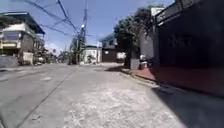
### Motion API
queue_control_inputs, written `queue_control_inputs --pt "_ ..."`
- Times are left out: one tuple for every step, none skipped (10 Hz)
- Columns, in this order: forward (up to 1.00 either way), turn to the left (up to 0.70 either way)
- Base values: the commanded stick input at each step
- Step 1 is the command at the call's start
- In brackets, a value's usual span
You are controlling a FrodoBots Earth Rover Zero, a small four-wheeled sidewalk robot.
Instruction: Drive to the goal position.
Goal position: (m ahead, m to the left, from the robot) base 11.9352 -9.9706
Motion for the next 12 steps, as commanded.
queue_control_inputs --pt "0.00 0.00" --pt "0.00 0.00" --pt "0.00 0.00" --pt "0.00 0.00" --pt "0.08 0.00" --pt "0.85 0.00" --pt "1.00 0.00" --pt "1.00 0.00" --pt "1.00 0.00" --pt "1.00 0.00" --pt "1.00 0.00" --pt "1.00 0.00"
